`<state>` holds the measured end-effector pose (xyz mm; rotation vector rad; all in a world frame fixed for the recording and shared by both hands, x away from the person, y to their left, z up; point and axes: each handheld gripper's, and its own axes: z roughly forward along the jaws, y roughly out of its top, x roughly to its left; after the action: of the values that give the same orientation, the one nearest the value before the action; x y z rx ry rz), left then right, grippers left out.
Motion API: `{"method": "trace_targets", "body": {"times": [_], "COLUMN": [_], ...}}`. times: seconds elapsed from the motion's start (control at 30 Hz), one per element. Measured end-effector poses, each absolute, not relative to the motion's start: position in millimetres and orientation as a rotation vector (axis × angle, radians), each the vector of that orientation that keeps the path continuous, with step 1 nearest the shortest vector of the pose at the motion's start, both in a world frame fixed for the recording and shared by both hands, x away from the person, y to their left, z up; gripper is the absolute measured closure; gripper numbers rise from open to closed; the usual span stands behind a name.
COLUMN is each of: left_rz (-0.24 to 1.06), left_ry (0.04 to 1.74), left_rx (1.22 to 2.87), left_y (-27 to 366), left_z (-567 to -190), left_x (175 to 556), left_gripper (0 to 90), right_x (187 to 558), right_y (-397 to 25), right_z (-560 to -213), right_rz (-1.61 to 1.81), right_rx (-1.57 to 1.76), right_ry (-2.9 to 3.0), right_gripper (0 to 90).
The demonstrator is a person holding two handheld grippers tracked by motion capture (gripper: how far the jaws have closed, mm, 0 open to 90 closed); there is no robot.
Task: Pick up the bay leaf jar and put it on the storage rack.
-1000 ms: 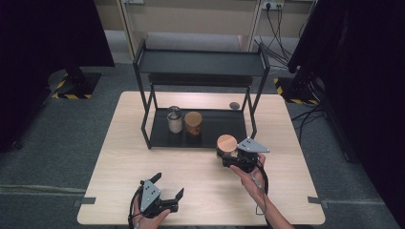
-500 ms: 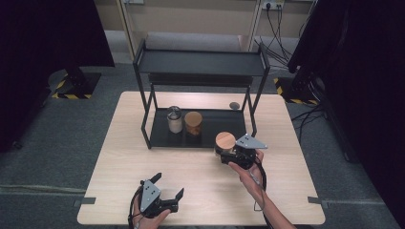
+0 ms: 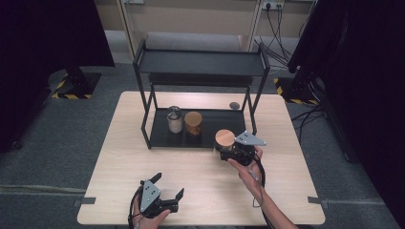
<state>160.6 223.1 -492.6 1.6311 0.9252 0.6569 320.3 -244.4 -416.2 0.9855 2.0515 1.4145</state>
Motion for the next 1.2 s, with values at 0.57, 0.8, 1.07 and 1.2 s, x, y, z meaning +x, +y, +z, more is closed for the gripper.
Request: {"method": "trace_targets", "body": {"times": [0.57, 0.8, 1.07, 1.2], "left_rz": [0.656, 0.657, 0.656, 0.656], "left_ry": [0.924, 0.924, 0.925, 0.923], "left_rx": [1.631, 1.631, 1.631, 1.634], "left_y": [223, 223, 223, 223], "left_z": [-493, -493, -493, -492], "left_x": [161, 161, 161, 161], "left_gripper": [2.8, 2.8, 2.8, 2.8], "right_x": [330, 334, 339, 341], "right_y": [-239, -237, -235, -234], "right_z": [-415, -416, -416, -417], "right_rz": [1.407, 1.402, 1.399, 1.397], "right_rx": [0.995, 1.004, 1.018, 1.022], "right_ry": [2.044, 2.039, 2.028, 2.021], "right_gripper": [26.1, 26.2, 26.2, 26.1]}}
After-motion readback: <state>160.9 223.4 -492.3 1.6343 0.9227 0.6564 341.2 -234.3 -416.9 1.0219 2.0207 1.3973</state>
